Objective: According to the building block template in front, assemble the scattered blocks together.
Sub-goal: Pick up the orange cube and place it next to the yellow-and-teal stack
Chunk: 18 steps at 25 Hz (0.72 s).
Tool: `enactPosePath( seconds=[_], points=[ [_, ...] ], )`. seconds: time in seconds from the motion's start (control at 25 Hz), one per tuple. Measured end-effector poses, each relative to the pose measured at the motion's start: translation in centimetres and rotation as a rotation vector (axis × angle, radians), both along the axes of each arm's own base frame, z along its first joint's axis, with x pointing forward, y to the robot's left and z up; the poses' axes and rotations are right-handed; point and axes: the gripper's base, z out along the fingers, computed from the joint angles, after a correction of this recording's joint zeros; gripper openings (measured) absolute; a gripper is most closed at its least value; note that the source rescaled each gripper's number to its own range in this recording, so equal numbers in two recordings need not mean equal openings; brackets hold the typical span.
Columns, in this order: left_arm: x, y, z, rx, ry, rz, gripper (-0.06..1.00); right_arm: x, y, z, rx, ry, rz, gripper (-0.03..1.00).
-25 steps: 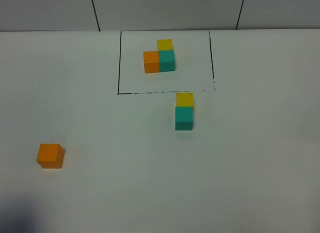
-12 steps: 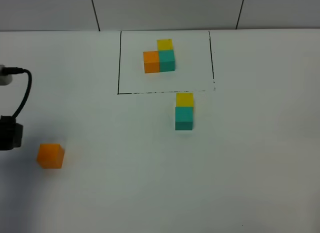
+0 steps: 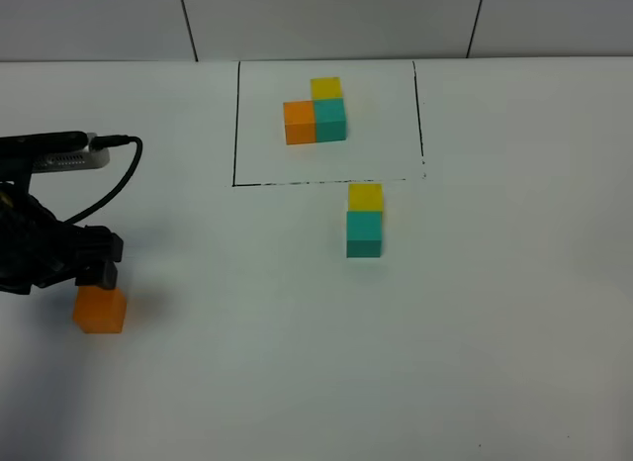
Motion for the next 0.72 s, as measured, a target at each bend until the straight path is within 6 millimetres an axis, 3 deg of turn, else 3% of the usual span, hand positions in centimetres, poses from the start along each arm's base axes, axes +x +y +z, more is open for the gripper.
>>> enactPosePath(
  seconds=[0.28,0.72],
  points=[
    [0.2,0.3,-0.4,0.027,0.012,0.043,0.87,0.0,0.0,0.0,0.000,0.000,0.000,0.71],
    [1.0,0.2,-3.5,0.043,0.110,0.047,0.84,0.0,0.0,0.0,0.000,0.000,0.000,0.71]
  ],
)
